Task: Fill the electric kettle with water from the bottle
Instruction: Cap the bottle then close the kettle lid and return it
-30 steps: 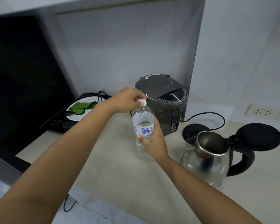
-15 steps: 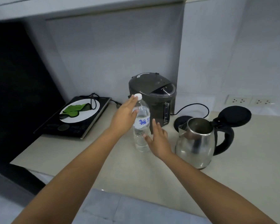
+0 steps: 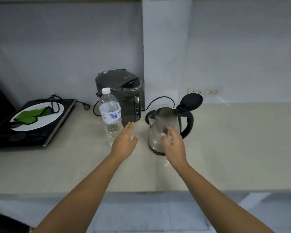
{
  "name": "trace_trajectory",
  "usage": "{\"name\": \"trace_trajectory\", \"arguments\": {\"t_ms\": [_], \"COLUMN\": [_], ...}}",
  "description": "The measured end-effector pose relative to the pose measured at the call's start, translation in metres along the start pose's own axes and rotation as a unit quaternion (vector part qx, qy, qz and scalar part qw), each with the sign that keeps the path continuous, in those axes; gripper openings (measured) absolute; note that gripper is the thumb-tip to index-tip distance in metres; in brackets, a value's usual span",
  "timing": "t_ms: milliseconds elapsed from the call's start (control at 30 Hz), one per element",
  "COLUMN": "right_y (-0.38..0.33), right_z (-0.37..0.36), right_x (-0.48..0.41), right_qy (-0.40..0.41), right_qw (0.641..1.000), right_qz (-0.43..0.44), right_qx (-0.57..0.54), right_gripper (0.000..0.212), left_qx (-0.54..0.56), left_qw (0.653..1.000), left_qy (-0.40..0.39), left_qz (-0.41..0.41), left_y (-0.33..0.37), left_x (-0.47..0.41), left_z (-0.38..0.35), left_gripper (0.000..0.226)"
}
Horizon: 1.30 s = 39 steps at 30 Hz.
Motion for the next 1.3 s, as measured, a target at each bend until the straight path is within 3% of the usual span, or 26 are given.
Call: {"name": "trace_trajectory", "arguments": {"t_ms": [100,267,533,667,767,833,1033,1300], "right_y": [0.006,0.013,0.023,0.027,0.022,0.011,-0.023,-0.021], "right_z": [0.039,0.085,0.1,0.098,0.098,0.096,0.086,0.078], "right_x": [-0.012,-0.043,-0.097,-0.109,-0.111,-0.114,-0.121,-0.139], "right_qy": [0.059,0.12,0.088,0.08,0.077,0.074,0.059,-0.016], "right_qw": [0.998,0.992,0.996,0.996,0.994,0.99,0.974,0.977], "right_qz": [-0.018,-0.016,0.005,0.027,0.062,0.098,0.198,0.198], "right_qx": [-0.03,-0.034,0.016,0.036,0.054,0.064,0.098,0.079], "right_gripper": [0.039,0.054,0.069,0.069,0.063,0.055,0.037,0.048], "left_qx": [0.027,0.071,0.182,0.221,0.235,0.237,0.231,0.238], "left_qw": [0.999,0.993,0.973,0.964,0.965,0.965,0.965,0.963], "left_qy": [-0.022,-0.061,-0.072,-0.078,-0.066,-0.069,-0.079,-0.082], "left_qz": [0.023,0.069,0.12,0.123,0.097,0.088,0.094,0.098], "left_y": [0.006,0.007,0.016,0.016,0.018,0.021,0.025,0.024], "left_x": [-0.011,-0.029,-0.052,-0.054,-0.052,-0.051,-0.047,-0.046], "left_z": [-0.023,-0.055,-0.09,-0.102,-0.102,-0.102,-0.099,-0.101], "left_gripper": [0.078,0.105,0.126,0.106,0.064,0.051,0.046,0.048]}}
Point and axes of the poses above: each hand's wrist, its own x-axis away from the middle knuckle, its own z-axis out of the back of the hand, y = z × x, the point moved 9 cm from there along -x, towards the middle knuckle, and after that the axes turned 3 degrees about -y, right-handed, at the moved point
